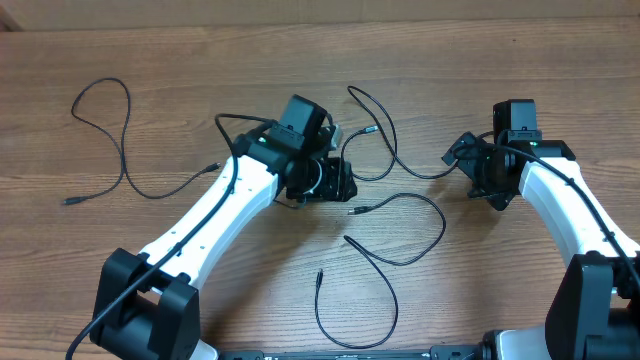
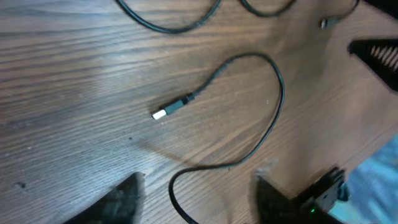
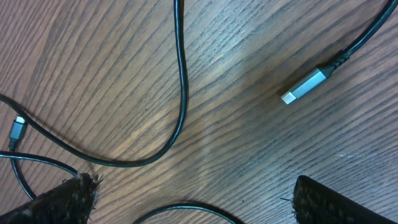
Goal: Untangle cables
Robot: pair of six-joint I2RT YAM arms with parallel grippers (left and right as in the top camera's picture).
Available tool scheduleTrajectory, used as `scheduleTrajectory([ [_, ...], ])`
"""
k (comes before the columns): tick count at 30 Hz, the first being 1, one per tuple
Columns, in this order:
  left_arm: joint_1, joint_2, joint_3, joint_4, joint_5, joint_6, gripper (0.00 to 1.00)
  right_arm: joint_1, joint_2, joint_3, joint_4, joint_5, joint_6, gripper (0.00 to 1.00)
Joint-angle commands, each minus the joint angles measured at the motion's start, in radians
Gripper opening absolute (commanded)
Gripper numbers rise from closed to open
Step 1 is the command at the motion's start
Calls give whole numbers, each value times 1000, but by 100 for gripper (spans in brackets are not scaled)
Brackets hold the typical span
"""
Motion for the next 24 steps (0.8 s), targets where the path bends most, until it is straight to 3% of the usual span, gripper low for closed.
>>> scheduleTrajectory([
  [1, -28, 8, -6, -4, -3, 0, 34, -2, 6, -5, 5, 14, 3, 100],
  [4, -57, 8, -7, -4, -3, 1, 6, -1, 6, -5, 5, 14, 3, 100],
  [5, -67, 8, -7, -5, -3, 1, 4, -1, 6, -5, 5, 14, 3, 100],
  [9, -110, 8, -7, -7, -21, 2, 4, -1, 6, -5, 5, 14, 3, 100],
  [18, -201, 8, -7, -64, -206, 1, 7, -2, 6, -5, 5, 14, 3, 100],
  [20, -206, 8, -7, -76, -212, 0, 20, -1, 6, -5, 5, 14, 3, 100],
  [24, -206, 8, -8, -113, -262, -116, 32, -1, 6, -5, 5, 14, 3, 100],
])
